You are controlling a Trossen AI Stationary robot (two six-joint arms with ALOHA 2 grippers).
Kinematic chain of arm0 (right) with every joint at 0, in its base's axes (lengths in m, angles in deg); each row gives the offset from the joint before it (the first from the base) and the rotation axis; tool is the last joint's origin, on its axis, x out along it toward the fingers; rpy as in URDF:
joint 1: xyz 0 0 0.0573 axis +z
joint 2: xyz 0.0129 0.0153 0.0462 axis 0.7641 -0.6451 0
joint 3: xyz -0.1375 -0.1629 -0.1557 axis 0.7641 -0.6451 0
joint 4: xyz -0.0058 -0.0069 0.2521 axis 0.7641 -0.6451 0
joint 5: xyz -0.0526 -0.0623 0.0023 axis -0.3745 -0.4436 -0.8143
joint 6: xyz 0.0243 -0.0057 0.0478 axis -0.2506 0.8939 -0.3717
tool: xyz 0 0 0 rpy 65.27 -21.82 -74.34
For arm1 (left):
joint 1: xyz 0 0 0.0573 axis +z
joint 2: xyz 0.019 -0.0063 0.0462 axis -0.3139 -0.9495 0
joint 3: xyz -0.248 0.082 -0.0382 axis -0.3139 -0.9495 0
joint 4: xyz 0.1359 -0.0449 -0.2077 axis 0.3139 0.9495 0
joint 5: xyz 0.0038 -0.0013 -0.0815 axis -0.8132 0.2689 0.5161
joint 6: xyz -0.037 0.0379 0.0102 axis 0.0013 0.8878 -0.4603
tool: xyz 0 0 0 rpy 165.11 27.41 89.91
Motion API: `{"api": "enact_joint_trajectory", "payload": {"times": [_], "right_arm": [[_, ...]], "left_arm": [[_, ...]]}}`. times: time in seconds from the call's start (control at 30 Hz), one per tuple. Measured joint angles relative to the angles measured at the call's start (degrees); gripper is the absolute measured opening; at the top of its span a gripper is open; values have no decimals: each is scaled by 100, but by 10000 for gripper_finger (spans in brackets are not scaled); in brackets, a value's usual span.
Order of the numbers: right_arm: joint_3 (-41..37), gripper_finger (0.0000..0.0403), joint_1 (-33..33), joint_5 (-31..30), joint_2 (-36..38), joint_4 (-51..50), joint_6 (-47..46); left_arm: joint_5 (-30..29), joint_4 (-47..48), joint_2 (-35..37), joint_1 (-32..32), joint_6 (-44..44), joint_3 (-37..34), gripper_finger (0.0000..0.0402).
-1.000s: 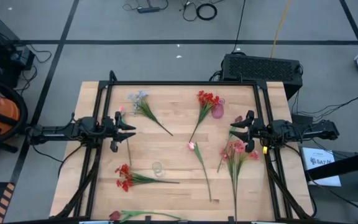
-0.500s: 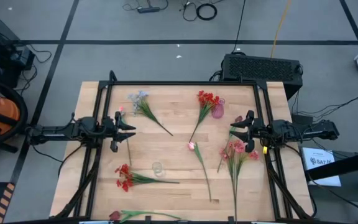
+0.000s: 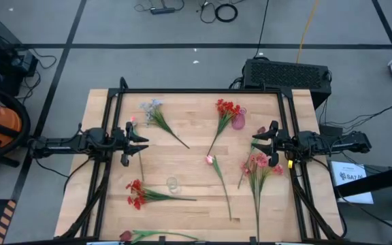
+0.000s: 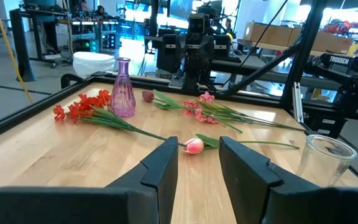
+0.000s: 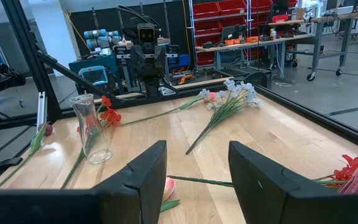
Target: Sort flowers into vase by color
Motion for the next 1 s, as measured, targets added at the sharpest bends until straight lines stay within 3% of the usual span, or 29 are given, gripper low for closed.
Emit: {"api": "enact_joint_trajectory", "payload": {"times": [1.0], "right_arm": [[0, 164, 0, 0, 0, -1, 1]], "left_arm": [[-2, -102, -1, 0, -13, -3, 125]]}}
